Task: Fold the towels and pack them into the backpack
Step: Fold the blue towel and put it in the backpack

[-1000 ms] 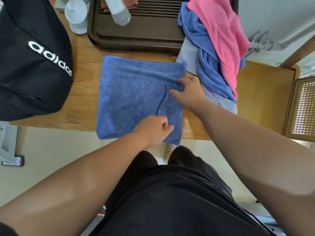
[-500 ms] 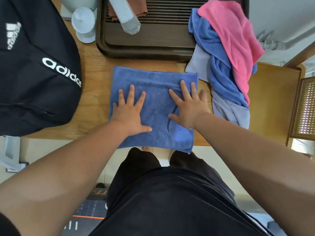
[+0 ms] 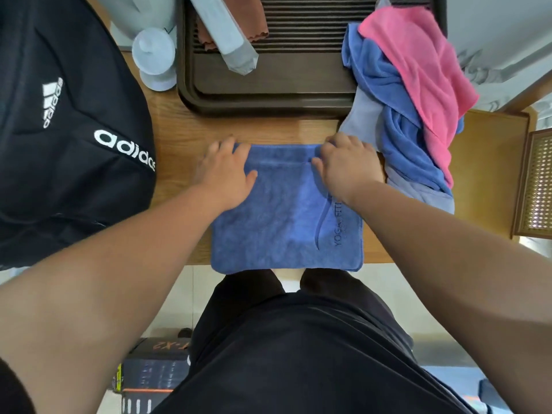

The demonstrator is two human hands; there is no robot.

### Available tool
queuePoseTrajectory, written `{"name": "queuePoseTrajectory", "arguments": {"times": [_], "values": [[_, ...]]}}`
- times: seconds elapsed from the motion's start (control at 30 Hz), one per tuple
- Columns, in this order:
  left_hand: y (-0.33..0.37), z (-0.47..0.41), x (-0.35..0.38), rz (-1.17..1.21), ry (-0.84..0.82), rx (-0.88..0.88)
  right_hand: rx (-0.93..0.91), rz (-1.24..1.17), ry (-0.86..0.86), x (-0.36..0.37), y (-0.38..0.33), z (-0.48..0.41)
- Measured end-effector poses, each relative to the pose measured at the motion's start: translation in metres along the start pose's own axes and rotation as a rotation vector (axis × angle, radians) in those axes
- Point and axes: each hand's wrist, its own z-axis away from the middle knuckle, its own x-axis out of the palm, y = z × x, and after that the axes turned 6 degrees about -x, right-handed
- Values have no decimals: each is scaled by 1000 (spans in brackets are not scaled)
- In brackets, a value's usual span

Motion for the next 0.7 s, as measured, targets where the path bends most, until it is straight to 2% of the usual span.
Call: {"name": "queuePoseTrajectory", "arguments": {"times": [0.13, 0.37, 0.47, 0.6, 0.7], "values": [[-7, -15, -13, 8, 49, -12, 97, 23, -55, -9, 5, -13], [-15, -26, -16, -39, 29, -20, 19, 86, -155, -14, 8, -20], [-14, -27, -21, 0, 18, -19, -10, 74, -125, -18, 7, -21], [-16, -31, -28, 149, 83, -92, 54, 84, -48, -28, 16, -24], [-19, -40, -39, 151, 151, -98, 70, 79, -12, -41, 24, -30]]}}
